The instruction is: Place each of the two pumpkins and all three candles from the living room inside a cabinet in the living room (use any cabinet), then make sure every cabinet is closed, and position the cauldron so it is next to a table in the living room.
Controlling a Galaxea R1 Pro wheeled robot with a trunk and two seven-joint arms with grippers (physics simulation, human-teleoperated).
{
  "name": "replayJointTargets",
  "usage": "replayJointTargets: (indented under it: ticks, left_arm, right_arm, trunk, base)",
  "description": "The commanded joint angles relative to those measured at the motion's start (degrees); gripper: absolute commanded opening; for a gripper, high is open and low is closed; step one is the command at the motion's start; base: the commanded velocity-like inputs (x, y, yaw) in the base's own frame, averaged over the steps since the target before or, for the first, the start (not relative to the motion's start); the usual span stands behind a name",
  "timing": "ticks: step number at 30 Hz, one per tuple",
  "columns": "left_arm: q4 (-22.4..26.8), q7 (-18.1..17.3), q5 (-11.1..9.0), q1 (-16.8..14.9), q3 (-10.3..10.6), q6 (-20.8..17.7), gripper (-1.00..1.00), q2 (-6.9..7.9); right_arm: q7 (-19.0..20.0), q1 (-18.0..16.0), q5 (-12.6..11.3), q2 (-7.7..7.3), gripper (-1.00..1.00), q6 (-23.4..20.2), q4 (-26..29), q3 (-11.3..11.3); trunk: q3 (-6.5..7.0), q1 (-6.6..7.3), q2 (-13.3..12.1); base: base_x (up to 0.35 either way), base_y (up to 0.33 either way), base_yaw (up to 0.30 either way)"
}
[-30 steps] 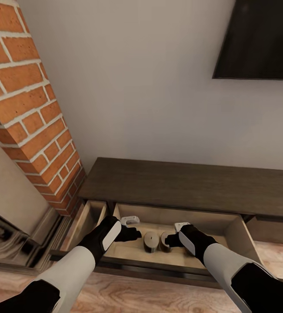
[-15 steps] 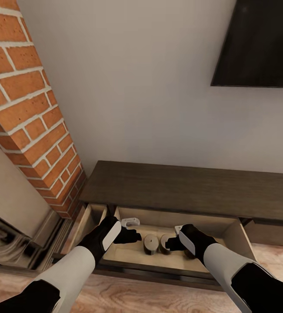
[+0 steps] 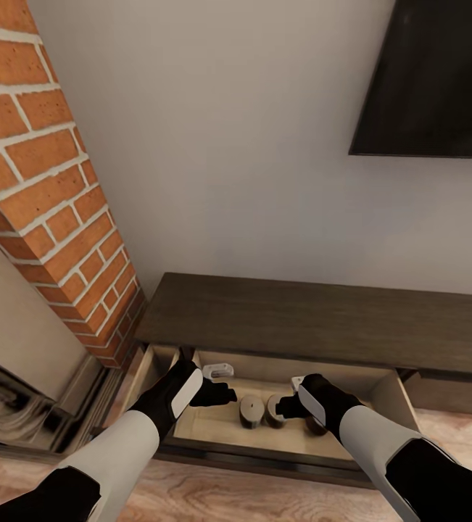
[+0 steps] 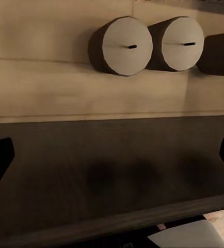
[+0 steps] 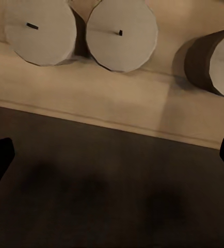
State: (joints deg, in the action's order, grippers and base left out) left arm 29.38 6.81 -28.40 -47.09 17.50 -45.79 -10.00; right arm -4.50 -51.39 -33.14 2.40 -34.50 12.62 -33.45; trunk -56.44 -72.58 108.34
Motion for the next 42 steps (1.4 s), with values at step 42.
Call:
replayJointTargets:
  ticks: [42]
  left_arm:
    - [0.24,0.58,-0.60,-0.02,0.08,-0.09,1.00,0.00]
  right_arm:
    - [-0.45,-0.02,-0.61,-0.02,1.00,-0.13,0.12,-0.37]
  trunk:
    - [7.10,4.84,-8.82]
  base:
    - [0.000,0.000,0.000]
